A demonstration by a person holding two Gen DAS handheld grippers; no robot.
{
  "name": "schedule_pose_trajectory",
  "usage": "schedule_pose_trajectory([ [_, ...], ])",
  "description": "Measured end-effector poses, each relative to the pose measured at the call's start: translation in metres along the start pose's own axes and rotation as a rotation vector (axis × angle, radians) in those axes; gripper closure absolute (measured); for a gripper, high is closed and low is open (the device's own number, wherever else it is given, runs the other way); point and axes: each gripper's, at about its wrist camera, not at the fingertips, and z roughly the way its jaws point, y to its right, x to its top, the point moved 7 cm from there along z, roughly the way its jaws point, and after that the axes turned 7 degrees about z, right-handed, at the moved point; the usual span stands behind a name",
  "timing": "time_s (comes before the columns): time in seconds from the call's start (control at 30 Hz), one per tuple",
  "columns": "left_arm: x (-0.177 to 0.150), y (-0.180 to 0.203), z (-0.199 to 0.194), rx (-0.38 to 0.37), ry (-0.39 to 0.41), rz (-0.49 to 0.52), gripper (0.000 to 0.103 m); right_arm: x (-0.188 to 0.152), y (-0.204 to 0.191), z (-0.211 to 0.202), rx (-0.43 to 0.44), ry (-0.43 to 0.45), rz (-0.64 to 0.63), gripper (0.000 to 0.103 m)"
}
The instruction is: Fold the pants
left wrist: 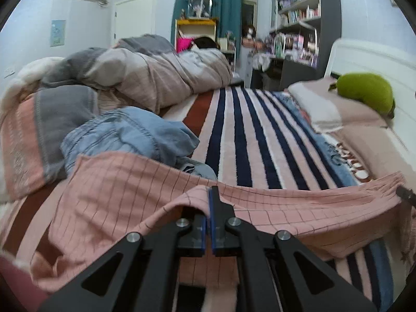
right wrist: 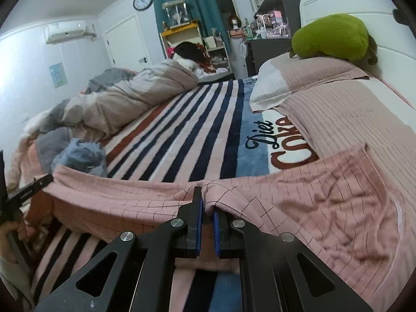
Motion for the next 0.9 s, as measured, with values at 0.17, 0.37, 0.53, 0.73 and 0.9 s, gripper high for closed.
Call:
schedule_pose_trajectory([
  [0.17,0.015,0.008,0.047,0.031,-0.065,0.096,0.101,0.014,0.006,0.042,-0.040,-0.047,-0.032,0.101],
  [0.37,0.017,0.008,0.085,0.032,-0.099,0.133,0.100,0.018,0.010,0.079,-0.094,-0.095,-0.101,0.101],
  [0.53,-0.004,0.006,0.112,0.006,-0.182,0.158,0.052,0.005,0.017,0.110,-0.117,-0.193,-0.108,0.096],
  [0.73,0.013,0.027,0.069,-0.072,-0.085,0.184,0.021,-0.006,0.003,0.104,-0.072,-0.251,-0.208,0.059],
  [0.9,0.024,0.021,0.050,-0.081,-0.041,0.140,0.018,0.004,0.004,0.039,-0.121,-0.221,-0.295,0.046],
])
